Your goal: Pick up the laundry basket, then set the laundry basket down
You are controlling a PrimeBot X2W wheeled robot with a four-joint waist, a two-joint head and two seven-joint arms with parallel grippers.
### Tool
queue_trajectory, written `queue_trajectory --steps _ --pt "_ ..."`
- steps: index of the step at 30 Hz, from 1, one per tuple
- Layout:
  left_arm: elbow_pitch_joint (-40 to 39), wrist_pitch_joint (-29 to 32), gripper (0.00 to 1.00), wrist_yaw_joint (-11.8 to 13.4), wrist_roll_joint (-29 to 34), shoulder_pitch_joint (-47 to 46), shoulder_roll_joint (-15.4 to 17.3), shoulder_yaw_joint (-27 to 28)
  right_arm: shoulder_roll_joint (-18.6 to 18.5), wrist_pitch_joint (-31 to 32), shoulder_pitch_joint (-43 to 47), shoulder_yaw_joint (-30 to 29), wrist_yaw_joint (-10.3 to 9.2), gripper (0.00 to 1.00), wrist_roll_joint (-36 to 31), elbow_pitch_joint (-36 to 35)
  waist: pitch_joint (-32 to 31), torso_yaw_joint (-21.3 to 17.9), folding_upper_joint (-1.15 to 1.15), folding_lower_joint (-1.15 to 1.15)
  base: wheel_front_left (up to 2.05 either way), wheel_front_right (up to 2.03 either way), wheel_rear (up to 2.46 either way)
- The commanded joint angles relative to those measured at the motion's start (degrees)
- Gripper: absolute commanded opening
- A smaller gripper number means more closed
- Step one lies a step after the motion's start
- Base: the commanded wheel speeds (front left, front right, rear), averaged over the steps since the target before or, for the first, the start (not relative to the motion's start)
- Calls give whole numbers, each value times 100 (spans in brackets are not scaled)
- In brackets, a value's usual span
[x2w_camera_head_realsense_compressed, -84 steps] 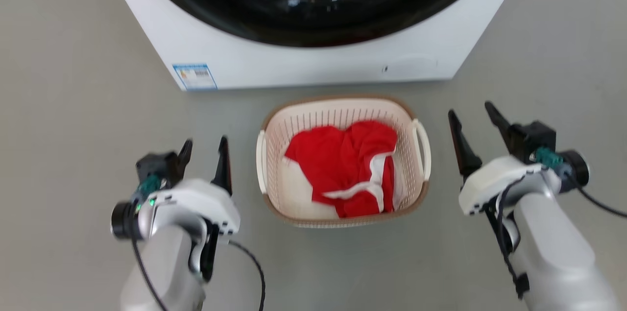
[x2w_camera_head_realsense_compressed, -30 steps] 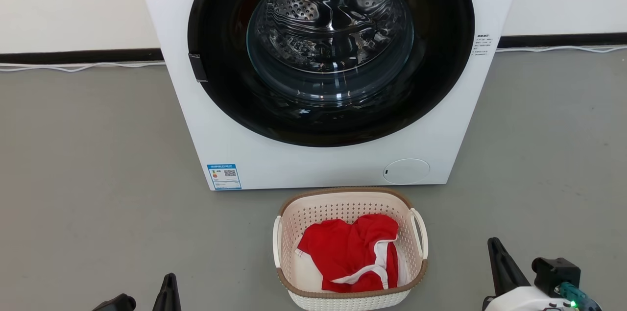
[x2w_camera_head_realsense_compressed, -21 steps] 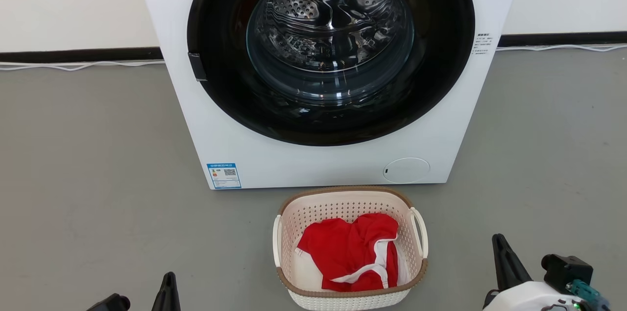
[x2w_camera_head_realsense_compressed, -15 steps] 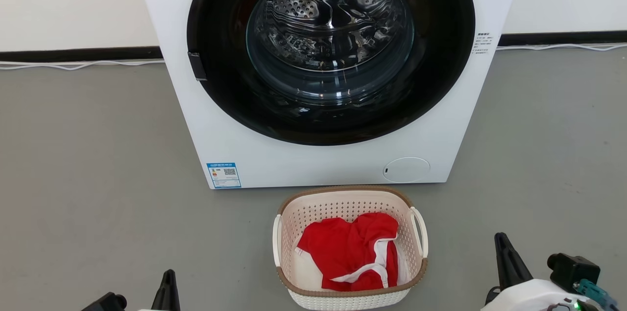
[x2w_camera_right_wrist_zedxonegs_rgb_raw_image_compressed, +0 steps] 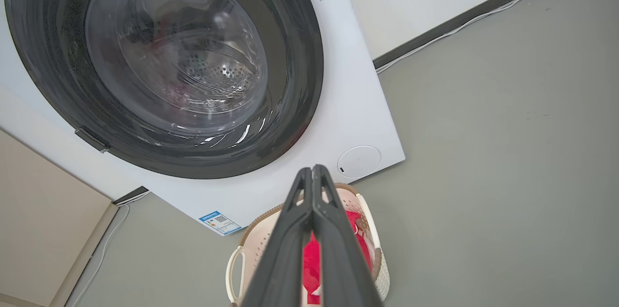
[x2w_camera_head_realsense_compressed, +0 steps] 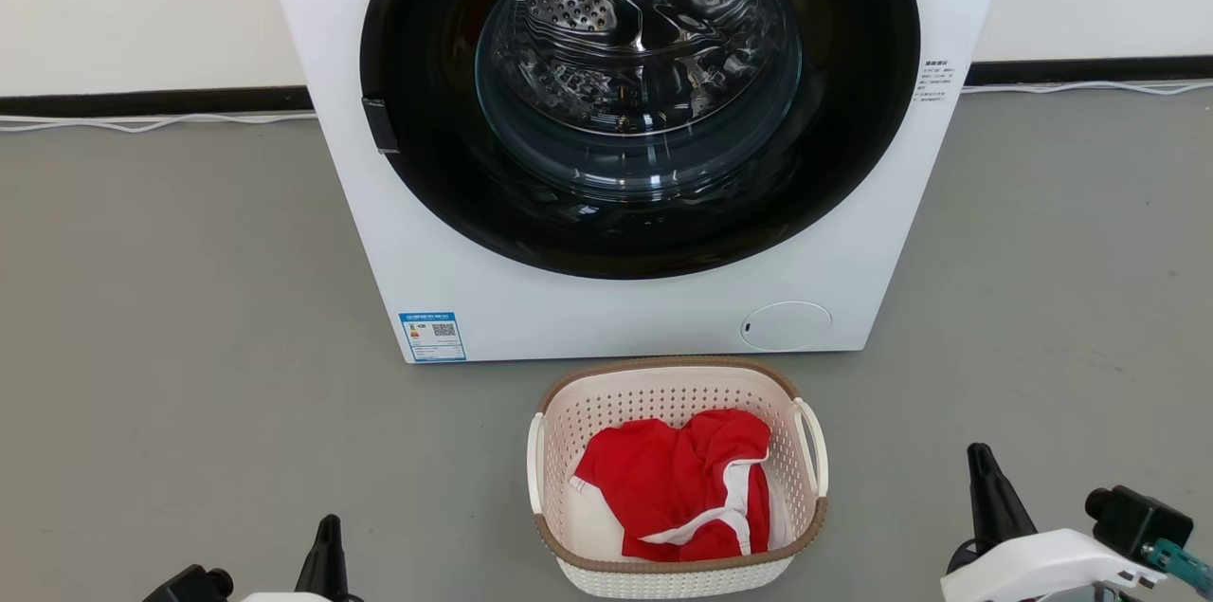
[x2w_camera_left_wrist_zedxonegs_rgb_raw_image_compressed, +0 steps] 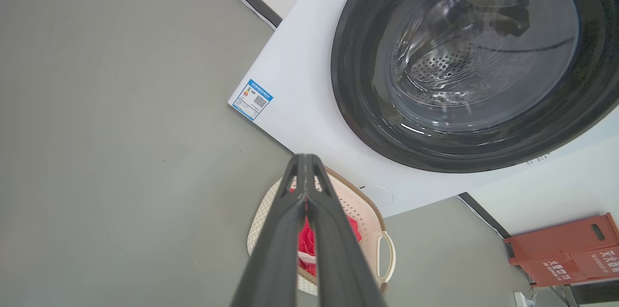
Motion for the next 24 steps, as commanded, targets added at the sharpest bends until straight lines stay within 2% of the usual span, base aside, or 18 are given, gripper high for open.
queue_trajectory --steps 1,24 --pt "-181 36 0 -54 -172 -329 47 96 -35 60 -199 6 15 0 216 -206 3 0 0 -1 0 0 0" --pt "-359 407 0 -227 -1435 -453 68 198 -32 423 -221 -12 23 0 1888 -476 44 -4 0 -1 0 0 0"
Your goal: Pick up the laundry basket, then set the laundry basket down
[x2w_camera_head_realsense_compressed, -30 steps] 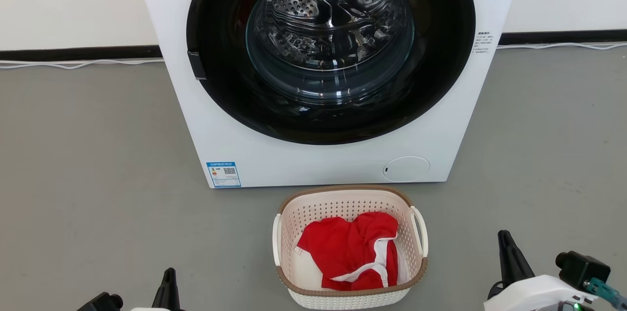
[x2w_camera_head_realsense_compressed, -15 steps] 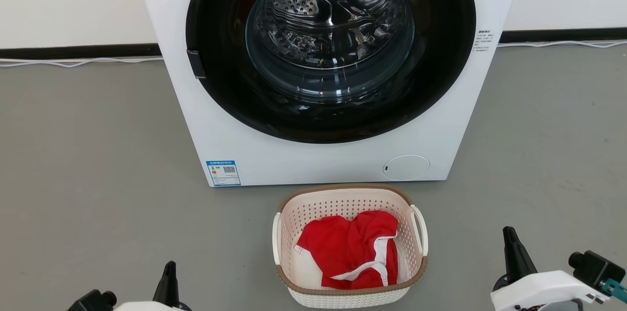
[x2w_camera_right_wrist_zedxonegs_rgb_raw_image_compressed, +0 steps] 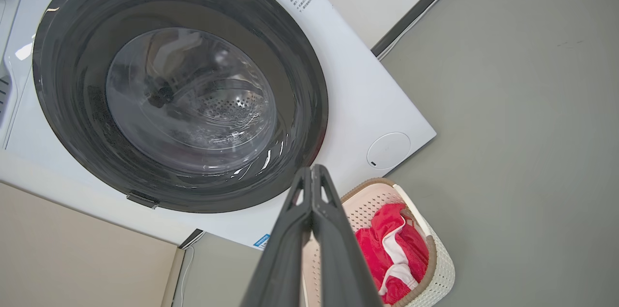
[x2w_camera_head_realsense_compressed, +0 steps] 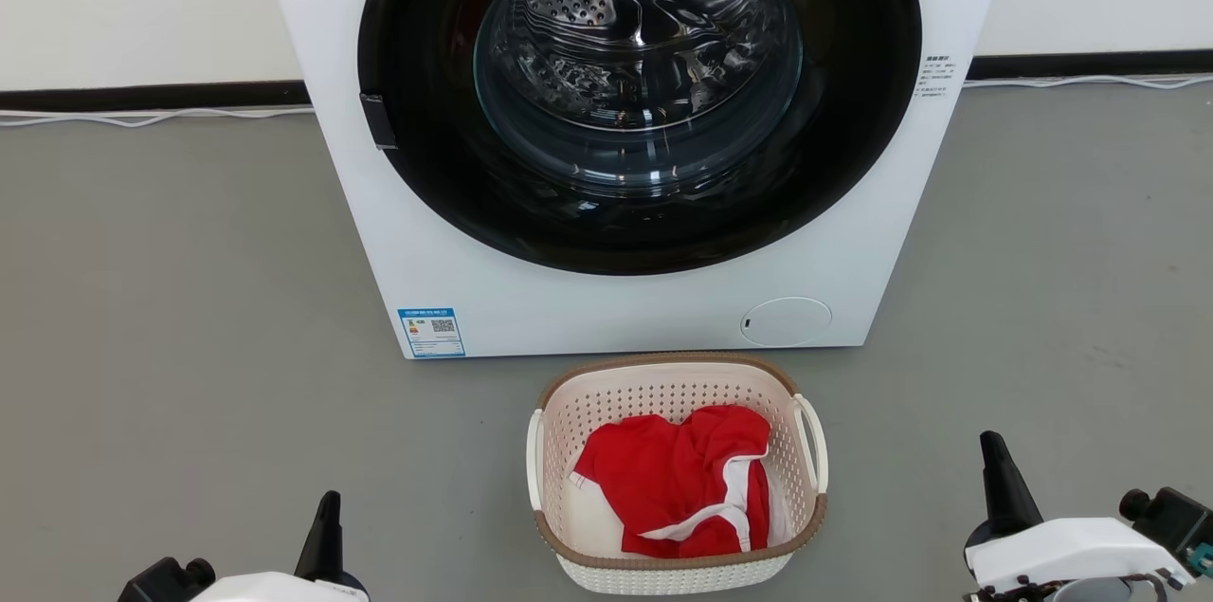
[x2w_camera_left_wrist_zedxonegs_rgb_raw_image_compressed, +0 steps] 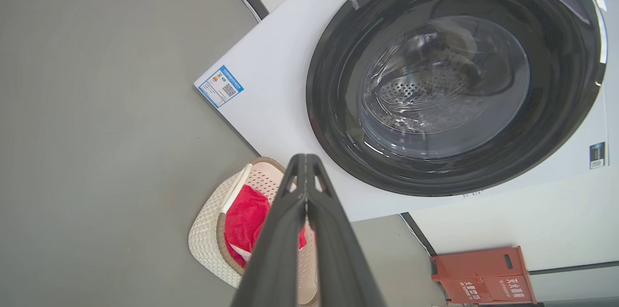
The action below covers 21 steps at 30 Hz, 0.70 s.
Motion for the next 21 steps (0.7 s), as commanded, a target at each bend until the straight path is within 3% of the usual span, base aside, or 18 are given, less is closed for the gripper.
queue_trajectory --steps 1,21 --pt "-185 66 0 -81 -166 -339 53 123 -33 70 -215 60 23 0 228 -201 3 0 0 0 0 0 0" --pt "-347 403 0 -237 -1314 -452 72 215 -29 399 -235 44 29 0 1748 -446 41 -4 0 0 0 0 0"
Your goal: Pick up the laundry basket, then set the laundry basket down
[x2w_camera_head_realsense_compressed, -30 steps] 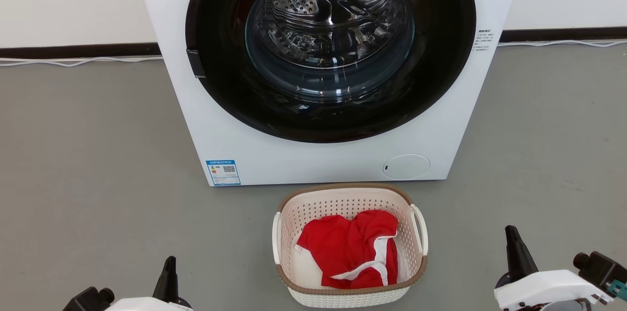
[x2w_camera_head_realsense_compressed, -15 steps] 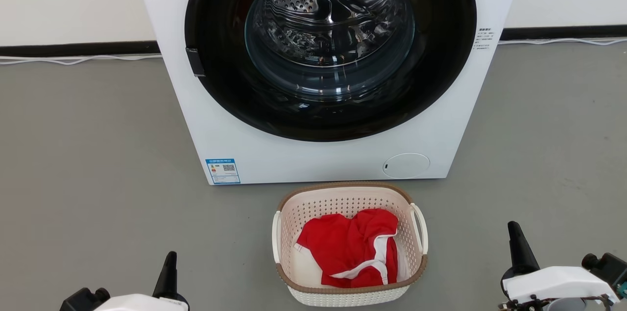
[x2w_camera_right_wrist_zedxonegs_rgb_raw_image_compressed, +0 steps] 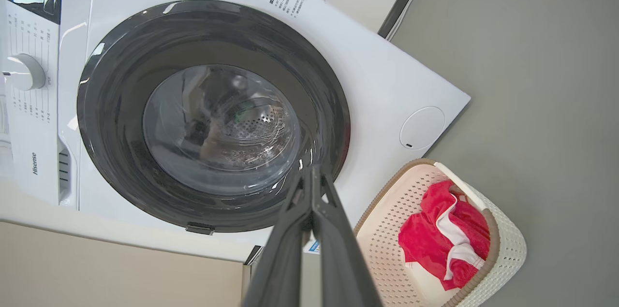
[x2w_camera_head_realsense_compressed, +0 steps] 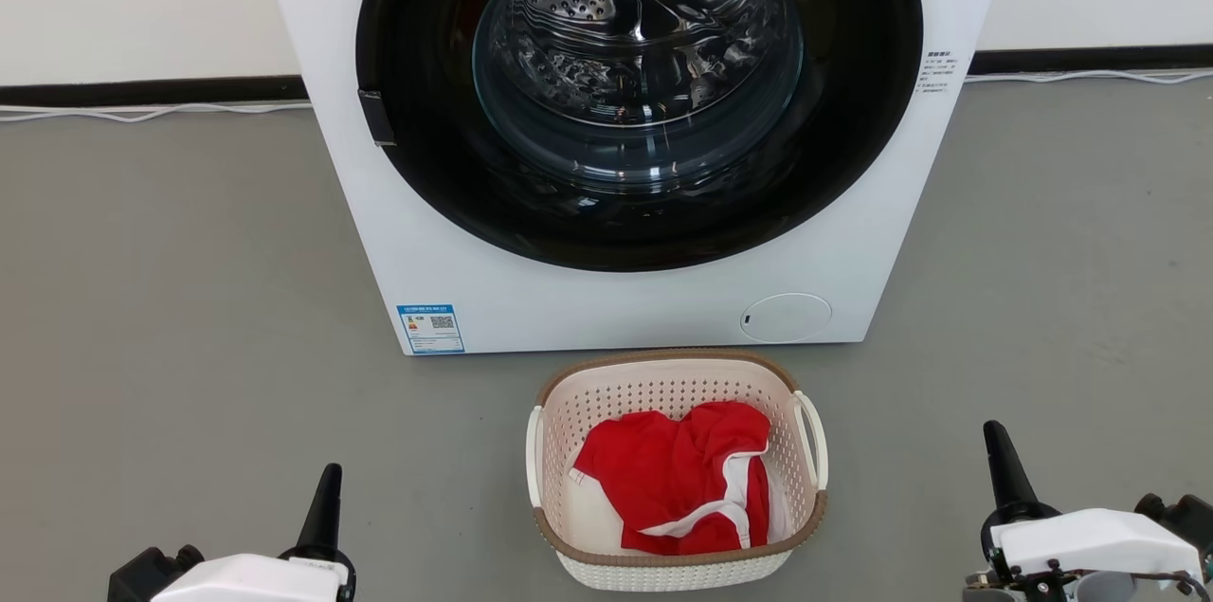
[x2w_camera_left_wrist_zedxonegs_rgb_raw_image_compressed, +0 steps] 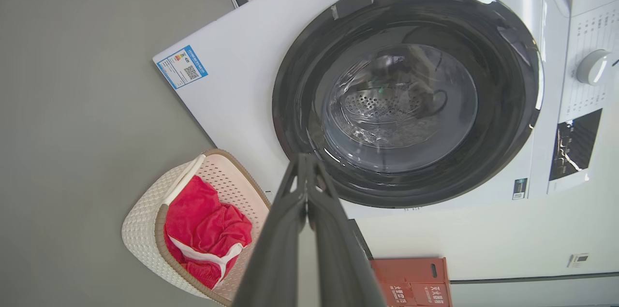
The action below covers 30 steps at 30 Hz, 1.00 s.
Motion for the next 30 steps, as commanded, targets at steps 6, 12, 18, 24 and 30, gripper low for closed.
queue_trajectory --steps 6,12,18,24,30 --pt "-224 138 0 -125 -431 -357 68 158 -29 143 -235 78 31 0 569 -272 11 -1 0 0 0 0 0" --pt "-272 239 0 -172 -776 -390 74 185 -28 242 -240 73 33 0 1026 -346 23 -2 0 0 0 0 0" --pt "-321 340 0 -219 -1119 -424 80 212 -27 341 -246 68 35 0 1480 -419 34 -3 0 0 0 0 0" --pt "-369 441 0 -266 -1464 -458 86 240 -26 439 -252 63 37 0 1937 -493 45 -4 0 0 0 0 0" --pt "-418 542 0 -313 -1809 -492 91 268 -25 538 -258 59 39 0 2394 -566 57 -5 0 0 0 0 0"
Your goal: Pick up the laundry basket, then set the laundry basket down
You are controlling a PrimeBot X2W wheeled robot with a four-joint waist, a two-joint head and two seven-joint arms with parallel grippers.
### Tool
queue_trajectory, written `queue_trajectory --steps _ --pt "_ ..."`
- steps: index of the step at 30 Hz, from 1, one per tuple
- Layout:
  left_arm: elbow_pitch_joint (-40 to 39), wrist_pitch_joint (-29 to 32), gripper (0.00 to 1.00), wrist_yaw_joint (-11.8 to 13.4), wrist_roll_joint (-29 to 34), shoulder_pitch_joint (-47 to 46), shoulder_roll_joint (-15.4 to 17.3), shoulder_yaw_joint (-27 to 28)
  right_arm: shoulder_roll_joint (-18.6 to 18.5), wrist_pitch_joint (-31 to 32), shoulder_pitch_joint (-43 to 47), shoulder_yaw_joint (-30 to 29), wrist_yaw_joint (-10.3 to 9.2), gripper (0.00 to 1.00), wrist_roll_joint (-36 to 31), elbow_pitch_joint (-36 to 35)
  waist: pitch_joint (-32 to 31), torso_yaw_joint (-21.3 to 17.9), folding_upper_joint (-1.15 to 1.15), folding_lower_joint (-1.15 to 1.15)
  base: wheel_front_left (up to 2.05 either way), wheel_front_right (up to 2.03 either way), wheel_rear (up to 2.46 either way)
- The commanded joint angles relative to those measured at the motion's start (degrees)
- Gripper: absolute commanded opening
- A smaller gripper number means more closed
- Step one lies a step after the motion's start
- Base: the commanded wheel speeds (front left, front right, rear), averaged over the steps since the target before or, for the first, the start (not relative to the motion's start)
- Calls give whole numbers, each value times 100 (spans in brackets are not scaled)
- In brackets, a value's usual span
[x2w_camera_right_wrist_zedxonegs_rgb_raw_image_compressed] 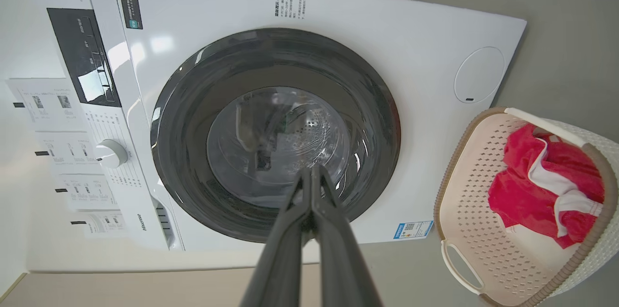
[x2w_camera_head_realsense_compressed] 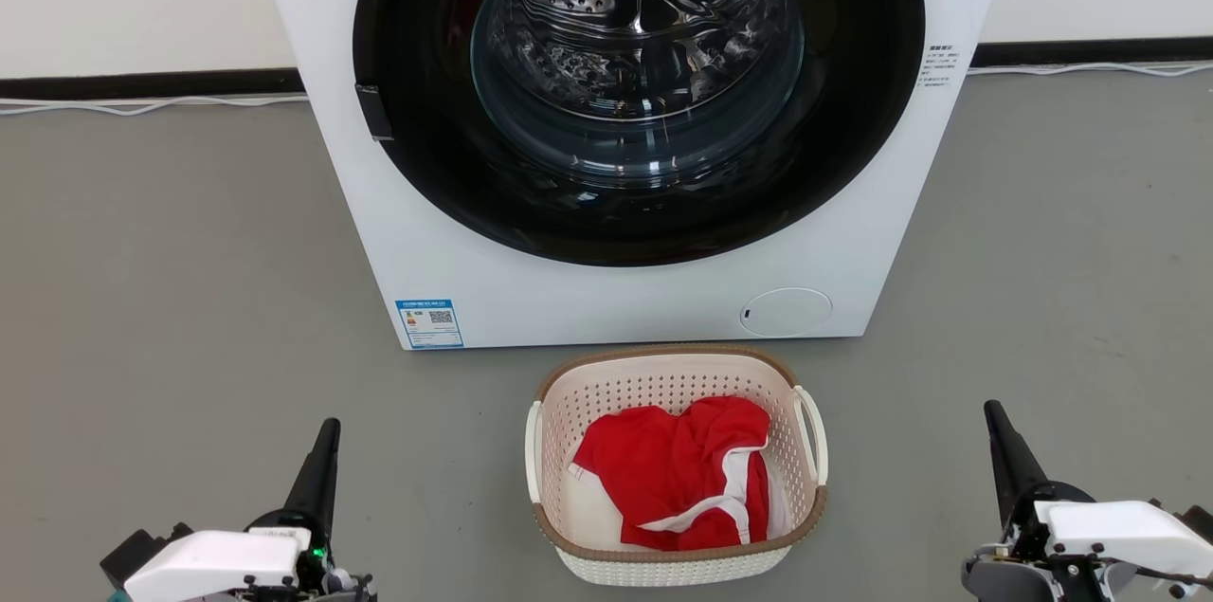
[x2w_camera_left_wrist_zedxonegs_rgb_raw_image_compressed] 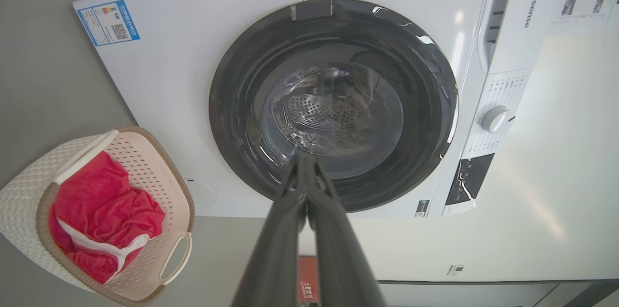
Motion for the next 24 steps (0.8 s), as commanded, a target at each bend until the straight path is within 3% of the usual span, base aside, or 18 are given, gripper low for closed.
queue_trajectory --steps 1,9,24 --pt "-200 49 0 -73 -152 -313 76 178 -26 101 -252 97 39 0 211 -217 2 0 0 0 0 0 0" --pt "-265 184 0 -136 -612 -358 84 214 -25 232 -260 91 42 0 820 -315 17 -1 0 0 0 0 0" --pt "-268 189 0 -138 -630 -359 84 215 -25 237 -261 91 42 0 845 -319 18 -1 0 0 0 0 0"
